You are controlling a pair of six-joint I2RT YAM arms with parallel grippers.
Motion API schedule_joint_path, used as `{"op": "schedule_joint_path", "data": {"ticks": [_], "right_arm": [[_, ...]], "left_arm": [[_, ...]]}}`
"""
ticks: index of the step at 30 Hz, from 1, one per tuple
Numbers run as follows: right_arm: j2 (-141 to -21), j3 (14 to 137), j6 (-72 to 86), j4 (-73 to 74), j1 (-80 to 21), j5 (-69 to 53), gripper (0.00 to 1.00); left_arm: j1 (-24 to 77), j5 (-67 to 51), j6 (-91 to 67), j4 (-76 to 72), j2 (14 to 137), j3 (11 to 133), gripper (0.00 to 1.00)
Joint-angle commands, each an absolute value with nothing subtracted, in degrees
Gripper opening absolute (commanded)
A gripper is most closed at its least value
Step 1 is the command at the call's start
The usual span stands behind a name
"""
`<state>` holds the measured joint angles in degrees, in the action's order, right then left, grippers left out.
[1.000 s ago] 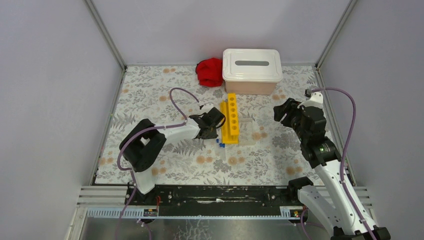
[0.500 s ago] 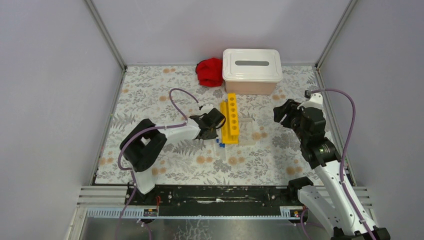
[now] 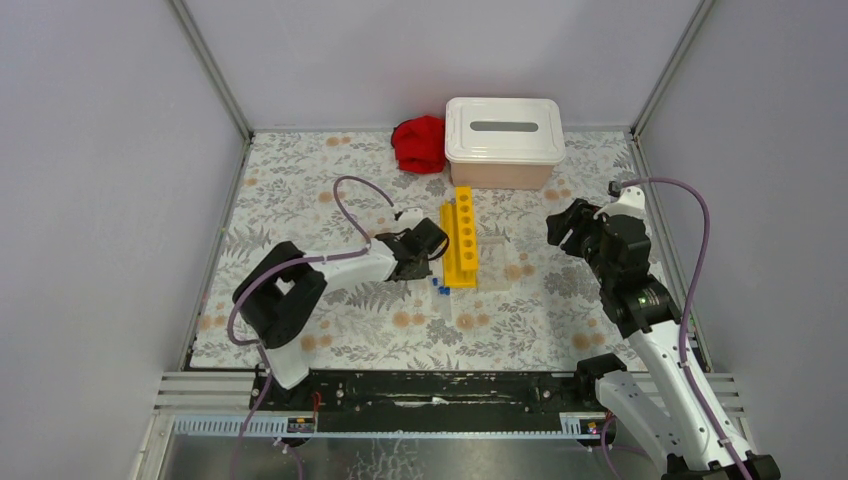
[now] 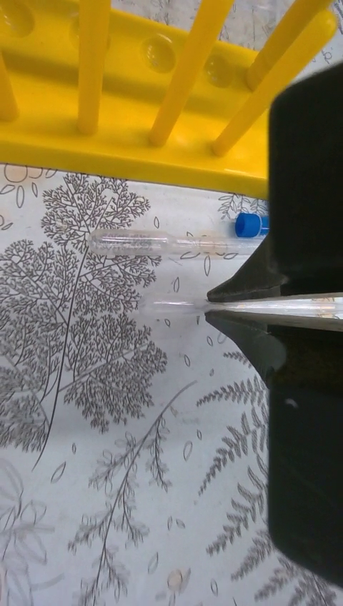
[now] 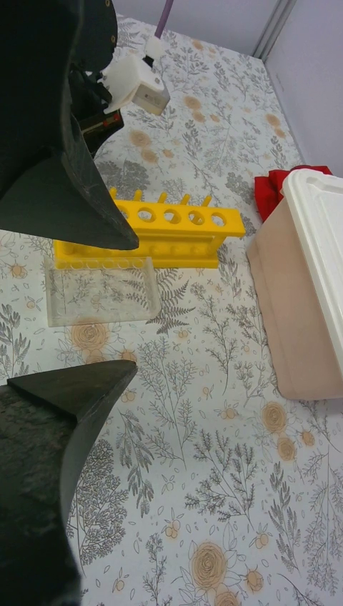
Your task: Organize the chemistry lab equipment
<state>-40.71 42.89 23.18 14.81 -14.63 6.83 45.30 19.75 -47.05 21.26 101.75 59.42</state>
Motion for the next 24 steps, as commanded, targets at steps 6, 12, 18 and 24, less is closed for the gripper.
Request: {"op": "schedule_joint_path", "data": {"ticks": [6, 12, 18, 24], "right_arm": [[-40.93, 43.99, 22.93, 13.43, -15.12, 6.26, 0.65], [-40.91, 43.85, 22.66, 12.85, -15.12, 5.30, 0.66], [-42.27, 45.89, 22.19, 12.87, -15.16, 1.81, 0.66], [-42.90, 47.44, 22.41, 12.48, -15.21, 0.17, 0.65]], "left_arm": [[45.53, 27.19, -42.28, 23.91, 92.30, 59.18, 0.11], [45.53, 30.64, -40.33, 22.84, 86.35, 58.70, 0.09], [45.53, 30.96, -35.20, 15.00, 78.15, 56.32, 0.09], [45.54, 28.75, -28.52, 6.70, 73.66, 56.73, 0.09]]}}
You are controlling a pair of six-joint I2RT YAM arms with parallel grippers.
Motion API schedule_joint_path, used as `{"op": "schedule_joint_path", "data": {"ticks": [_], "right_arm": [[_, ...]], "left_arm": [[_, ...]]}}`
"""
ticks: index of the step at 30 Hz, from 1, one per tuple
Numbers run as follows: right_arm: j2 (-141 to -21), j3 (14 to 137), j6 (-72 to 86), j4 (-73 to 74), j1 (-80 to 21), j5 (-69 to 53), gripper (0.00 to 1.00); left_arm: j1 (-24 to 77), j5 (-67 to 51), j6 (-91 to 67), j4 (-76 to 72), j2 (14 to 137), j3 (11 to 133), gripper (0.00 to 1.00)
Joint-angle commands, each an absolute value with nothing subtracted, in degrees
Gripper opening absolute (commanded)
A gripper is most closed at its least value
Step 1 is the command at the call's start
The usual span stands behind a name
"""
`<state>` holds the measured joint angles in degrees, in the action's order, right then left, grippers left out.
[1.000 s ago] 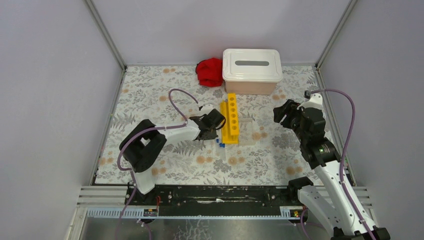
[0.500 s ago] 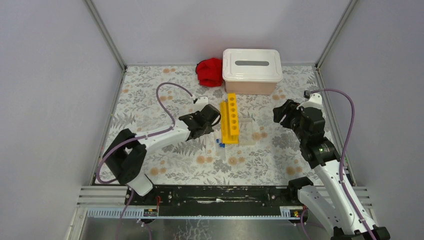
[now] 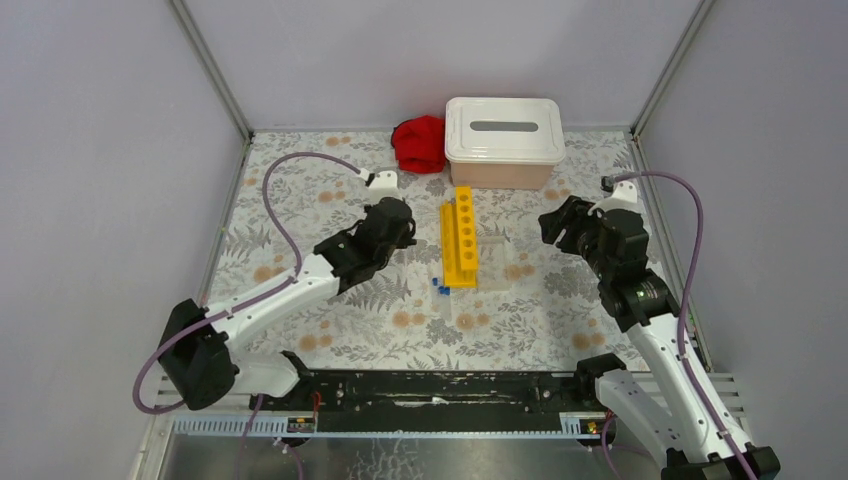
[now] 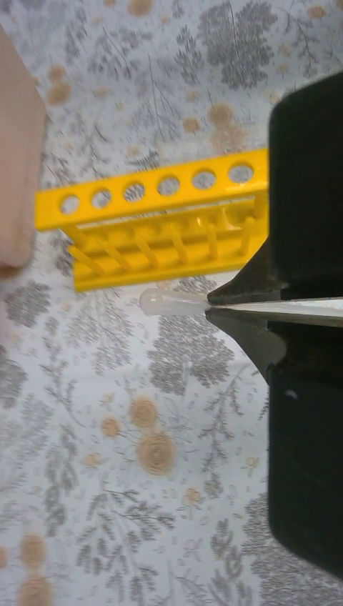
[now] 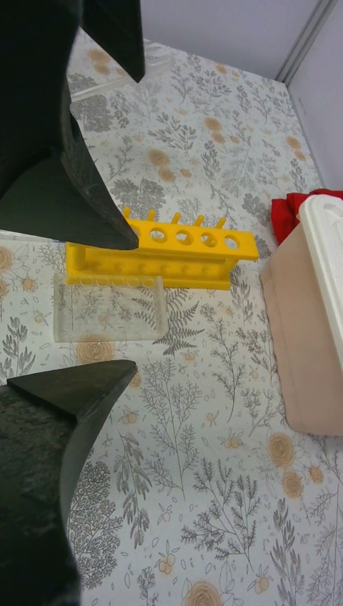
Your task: Organize the chemistry lab equipment
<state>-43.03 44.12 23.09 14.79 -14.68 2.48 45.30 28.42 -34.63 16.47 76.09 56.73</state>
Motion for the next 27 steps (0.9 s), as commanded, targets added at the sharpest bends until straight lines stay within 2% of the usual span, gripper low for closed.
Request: {"op": "schedule_joint_path", "data": {"ticks": [1, 9, 15, 27], "right_arm": [[-42.99, 47.47, 22.54, 12.29, -15.21, 0.16, 0.65], [-42.23, 46.06, 23.10, 9.33, -15.21, -2.09, 0.65], [-40.62, 44.76, 23.38, 7.37, -15.21, -0.27, 0.66], [-41.83, 39.94, 25.37, -4.68, -15.29, 1.45, 0.66]], "left_arm": [[45.54, 28.36, -27.54, 5.15, 73.17, 56.69, 0.09], [46.23, 25.64, -21.24, -10.72, 72.59, 55.42, 0.08], [48.03, 25.78, -15.76, -27.01, 74.89, 52.18, 0.02], [50.04, 25.45, -7.32, -54.08, 84.24, 47.93, 0.00]]}}
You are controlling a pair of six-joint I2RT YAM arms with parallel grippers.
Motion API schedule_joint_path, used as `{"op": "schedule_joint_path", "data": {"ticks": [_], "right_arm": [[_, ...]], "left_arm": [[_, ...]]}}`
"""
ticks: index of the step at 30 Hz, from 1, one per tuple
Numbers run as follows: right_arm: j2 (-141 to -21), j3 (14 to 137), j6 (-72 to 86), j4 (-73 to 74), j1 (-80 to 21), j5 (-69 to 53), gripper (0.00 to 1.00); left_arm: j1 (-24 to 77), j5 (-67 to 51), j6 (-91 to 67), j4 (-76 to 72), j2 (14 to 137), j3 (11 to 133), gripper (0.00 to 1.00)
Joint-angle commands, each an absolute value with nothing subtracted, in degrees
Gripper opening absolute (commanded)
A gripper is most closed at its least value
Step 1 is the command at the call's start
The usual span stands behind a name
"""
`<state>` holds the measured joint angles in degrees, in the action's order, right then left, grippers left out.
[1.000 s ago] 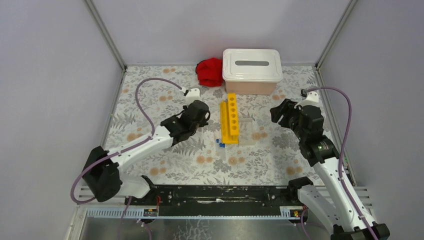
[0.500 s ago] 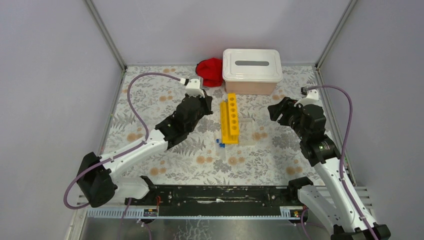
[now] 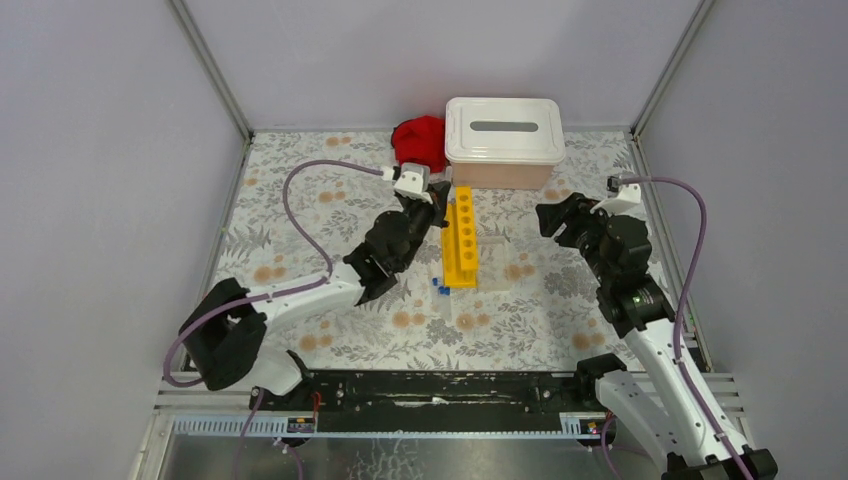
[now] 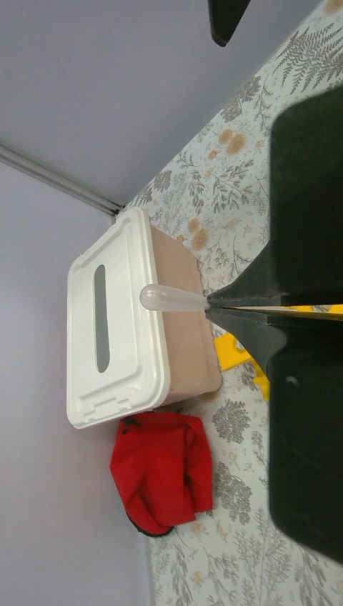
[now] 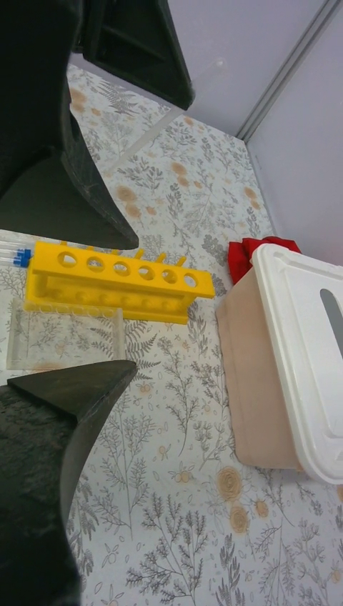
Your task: Organize the chemistry lab equipment
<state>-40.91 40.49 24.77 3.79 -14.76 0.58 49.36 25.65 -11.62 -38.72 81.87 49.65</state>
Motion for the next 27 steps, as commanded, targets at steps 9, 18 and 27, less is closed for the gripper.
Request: {"op": "schedule_joint_path", "data": {"ticks": [9, 18, 27], "right_arm": [[-51.67, 45.93, 23.33, -10.50, -17.49, -9.72, 0.64], [-58.95, 54.87, 21.94, -8.52, -22.85, -16.42, 0.64], [-64.60, 60.19, 19.00, -4.38, -27.57, -14.18, 0.65]], "left_arm": [[50.49, 21.05, -4.02, -62.77, 91.30, 49.08, 0.00], [51.13, 17.69, -0.78, -63.80, 94.29, 50.45, 0.00], [52.03, 15.75, 2.19, -63.72, 94.87, 51.12, 0.00]]}}
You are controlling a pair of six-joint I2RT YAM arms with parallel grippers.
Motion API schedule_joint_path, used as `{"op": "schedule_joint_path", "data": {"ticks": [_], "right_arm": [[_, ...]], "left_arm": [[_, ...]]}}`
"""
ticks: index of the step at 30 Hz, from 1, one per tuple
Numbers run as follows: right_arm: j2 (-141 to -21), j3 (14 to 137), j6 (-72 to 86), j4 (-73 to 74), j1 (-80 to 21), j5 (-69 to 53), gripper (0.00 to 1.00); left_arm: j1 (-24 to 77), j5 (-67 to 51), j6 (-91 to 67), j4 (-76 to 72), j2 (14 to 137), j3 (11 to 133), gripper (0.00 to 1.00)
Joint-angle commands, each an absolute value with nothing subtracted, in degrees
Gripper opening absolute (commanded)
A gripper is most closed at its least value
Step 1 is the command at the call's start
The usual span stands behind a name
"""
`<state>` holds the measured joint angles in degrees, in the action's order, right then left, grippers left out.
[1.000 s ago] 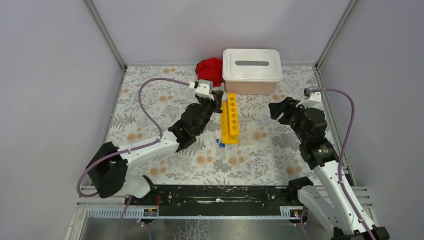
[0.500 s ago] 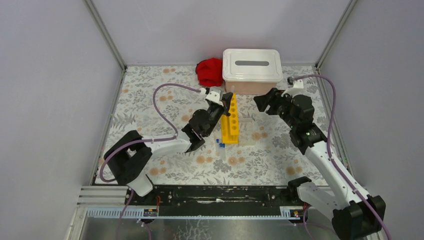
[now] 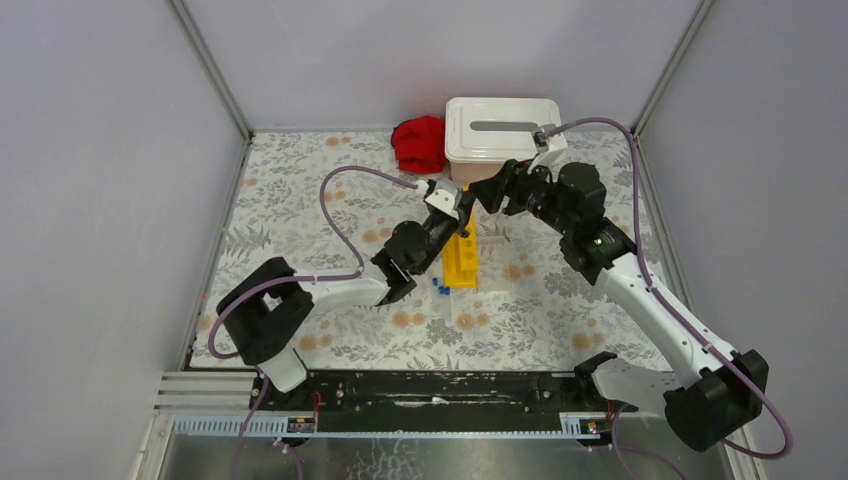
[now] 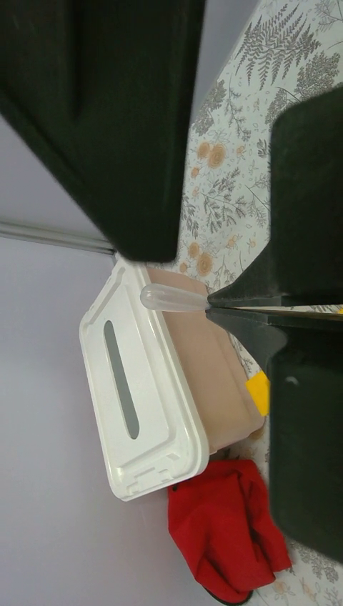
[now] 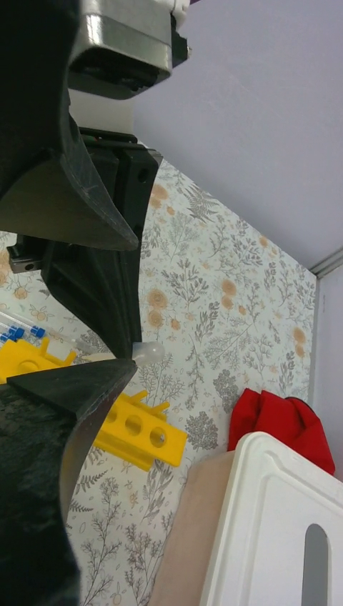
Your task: Organize the chemistry lab equipment
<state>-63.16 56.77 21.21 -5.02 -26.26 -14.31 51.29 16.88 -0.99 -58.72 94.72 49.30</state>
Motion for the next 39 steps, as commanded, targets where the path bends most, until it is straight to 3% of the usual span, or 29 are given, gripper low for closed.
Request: {"op": "schedule_joint_path", "data": {"ticks": [1, 14, 21, 28, 36, 39], "right_arm": [[-65.10, 60.56, 18.82, -3.94, -27.79, -13.57, 0.65], [-67.73, 63.38, 15.41, -1.09, -29.62, -6.18, 0.61], [-68.38, 64.08, 14.79, -0.44, -29.70, -4.07, 0.41], [-68.83, 64.01, 14.70, 2.27, -29.66, -3.35, 0.35], [-69.38, 64.73, 14.25, 2.78, -29.87, -2.99, 0.16], [-69.67, 64.86, 13.88, 2.58, -29.97, -2.99, 0.12]], "left_arm": [[52.15, 15.66, 2.67, -63.72, 94.92, 51.16, 0.00], [54.00, 15.38, 5.73, -64.74, 94.11, 50.10, 0.00], [54.32, 16.46, 6.53, -65.69, 93.80, 49.06, 0.00], [54.40, 17.29, 6.64, -66.18, 93.68, 48.78, 0.00], [54.40, 19.03, 6.52, -66.62, 93.76, 48.58, 0.00], [54.41, 21.42, 6.32, -66.62, 93.66, 48.48, 0.14]]}}
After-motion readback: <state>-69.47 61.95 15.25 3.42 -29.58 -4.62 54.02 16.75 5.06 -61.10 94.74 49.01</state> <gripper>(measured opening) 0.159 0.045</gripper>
